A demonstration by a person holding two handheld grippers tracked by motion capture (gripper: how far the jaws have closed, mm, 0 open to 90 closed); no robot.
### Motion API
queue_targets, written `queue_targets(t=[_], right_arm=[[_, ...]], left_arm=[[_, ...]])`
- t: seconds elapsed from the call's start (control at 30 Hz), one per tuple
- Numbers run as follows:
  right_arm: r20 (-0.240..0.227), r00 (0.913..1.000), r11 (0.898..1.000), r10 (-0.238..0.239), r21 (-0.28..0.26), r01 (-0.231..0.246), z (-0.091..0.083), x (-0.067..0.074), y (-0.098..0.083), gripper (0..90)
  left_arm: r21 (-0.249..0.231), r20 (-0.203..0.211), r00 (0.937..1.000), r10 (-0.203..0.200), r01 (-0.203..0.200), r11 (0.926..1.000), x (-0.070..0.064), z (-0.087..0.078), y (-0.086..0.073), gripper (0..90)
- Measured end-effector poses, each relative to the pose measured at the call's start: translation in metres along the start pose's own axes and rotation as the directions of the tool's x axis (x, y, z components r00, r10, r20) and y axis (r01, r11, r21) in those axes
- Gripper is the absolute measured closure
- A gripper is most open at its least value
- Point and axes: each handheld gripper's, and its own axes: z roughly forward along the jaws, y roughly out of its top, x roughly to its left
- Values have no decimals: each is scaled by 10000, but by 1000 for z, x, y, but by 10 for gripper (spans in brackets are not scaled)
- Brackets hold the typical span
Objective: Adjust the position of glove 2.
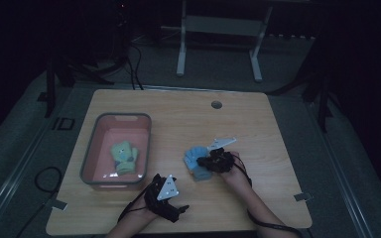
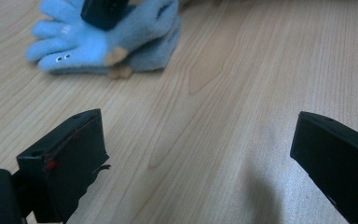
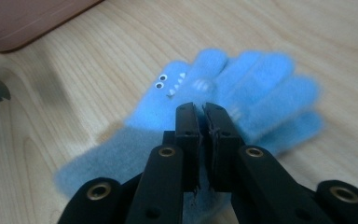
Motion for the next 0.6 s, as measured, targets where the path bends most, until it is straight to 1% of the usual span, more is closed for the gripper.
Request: queue_targets(t=[0.1,0.17,0.2,0.23,0.27,0.3,0.37,0.43,0.5,0.57,0.6], right_arm=[[78,9999,9999,-94,-60,94,1,1,-2,832],[114,9999,9999,-110,-46,111,0,2,-1,820],[143,9996,9997,-234,-16,235,-2,5,1,744],[143,9996,9997,-234,-16,235,-2,5,1,744],[138,9997,9997,-221,-76,222,-4,6,2,700],[44,9997,9996,-241,-155,242,-8,7,3,629],[-44,9995,9991,-320,-278,318,-13,8,5,527],[-554,9982,9983,-240,-546,210,-20,7,6,375],[-689,9974,9976,-206,-674,160,-25,7,5,280],[-594,9979,9969,-243,-767,198,-28,7,4,189],[-481,9981,9955,-381,-887,337,-29,6,3,156]], left_arm=[[44,-52,10000,68,-67,10000,0,1,0,36],[-44,-95,9999,77,-77,10000,0,1,1,36],[-192,-200,9997,107,-111,9998,0,0,2,38],[-192,-200,9997,107,-111,9998,0,0,2,40],[-284,-285,9995,157,-165,9995,-1,-1,3,40],[-305,-332,9993,149,-159,9994,-1,-2,3,42],[-286,-358,9994,8,-18,9996,0,-3,5,48],[-58,-408,9991,-107,105,9999,-2,-3,7,54],[-156,-202,9996,-174,170,9997,-4,-4,9,54],[-127,26,9998,-211,211,9997,-5,-4,12,54],[-106,191,9994,-286,288,9995,-6,-3,13,54]])
